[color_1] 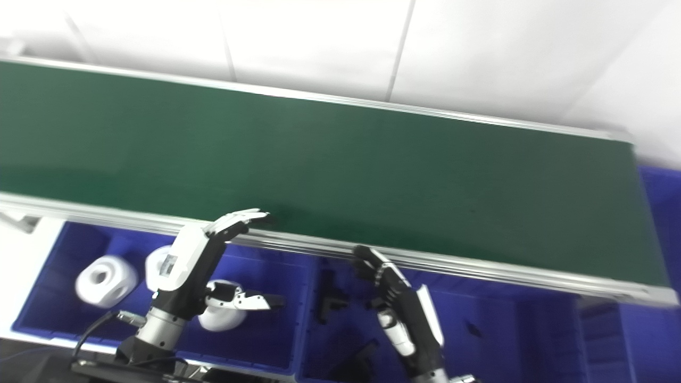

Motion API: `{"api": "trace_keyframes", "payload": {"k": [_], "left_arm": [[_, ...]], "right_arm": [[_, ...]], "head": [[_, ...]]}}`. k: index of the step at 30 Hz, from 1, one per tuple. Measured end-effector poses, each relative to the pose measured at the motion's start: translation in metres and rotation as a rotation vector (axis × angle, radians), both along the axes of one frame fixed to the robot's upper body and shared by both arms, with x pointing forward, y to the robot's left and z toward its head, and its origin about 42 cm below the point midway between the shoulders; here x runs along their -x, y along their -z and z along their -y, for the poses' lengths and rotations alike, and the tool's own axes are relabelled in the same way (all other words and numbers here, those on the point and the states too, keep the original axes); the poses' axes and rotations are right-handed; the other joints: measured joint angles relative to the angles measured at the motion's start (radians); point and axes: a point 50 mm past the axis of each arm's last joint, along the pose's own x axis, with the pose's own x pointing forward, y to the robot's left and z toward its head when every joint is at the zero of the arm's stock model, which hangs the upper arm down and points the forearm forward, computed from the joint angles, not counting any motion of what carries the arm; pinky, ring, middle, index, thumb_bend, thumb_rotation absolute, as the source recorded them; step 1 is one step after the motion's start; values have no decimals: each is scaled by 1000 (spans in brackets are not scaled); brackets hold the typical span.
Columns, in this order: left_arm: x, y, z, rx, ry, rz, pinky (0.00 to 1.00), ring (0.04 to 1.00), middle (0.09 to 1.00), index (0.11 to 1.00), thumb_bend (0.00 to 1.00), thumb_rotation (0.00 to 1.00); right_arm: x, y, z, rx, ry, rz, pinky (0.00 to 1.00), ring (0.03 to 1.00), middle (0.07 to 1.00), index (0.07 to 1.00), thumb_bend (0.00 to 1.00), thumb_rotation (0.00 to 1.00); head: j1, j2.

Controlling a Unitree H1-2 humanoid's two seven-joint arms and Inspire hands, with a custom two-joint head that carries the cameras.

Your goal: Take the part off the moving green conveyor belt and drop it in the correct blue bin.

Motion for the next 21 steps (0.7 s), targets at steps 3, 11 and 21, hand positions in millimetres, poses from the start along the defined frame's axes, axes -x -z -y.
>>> {"api": "trace_keyframes", "payload": {"k": [3,11,21], "left_arm": [[1,16,-1,42,10,-44,888,881,853,800,719,749],[5,26,-4,170,96,-108,923,903,874,822,735,792],[5,26,-3,232,140,-135,933,910,886,836,749,792]], "right_arm": [[2,1,1,15,17,2,800,830,876,849,808,975],[4,6,3,29,22,-9,814,834,873,840,803,968],[2,9,8,45,17,-11,814,838,871,835,783,965]], "head": [[1,-9],[8,-15],[-52,-26]]}}
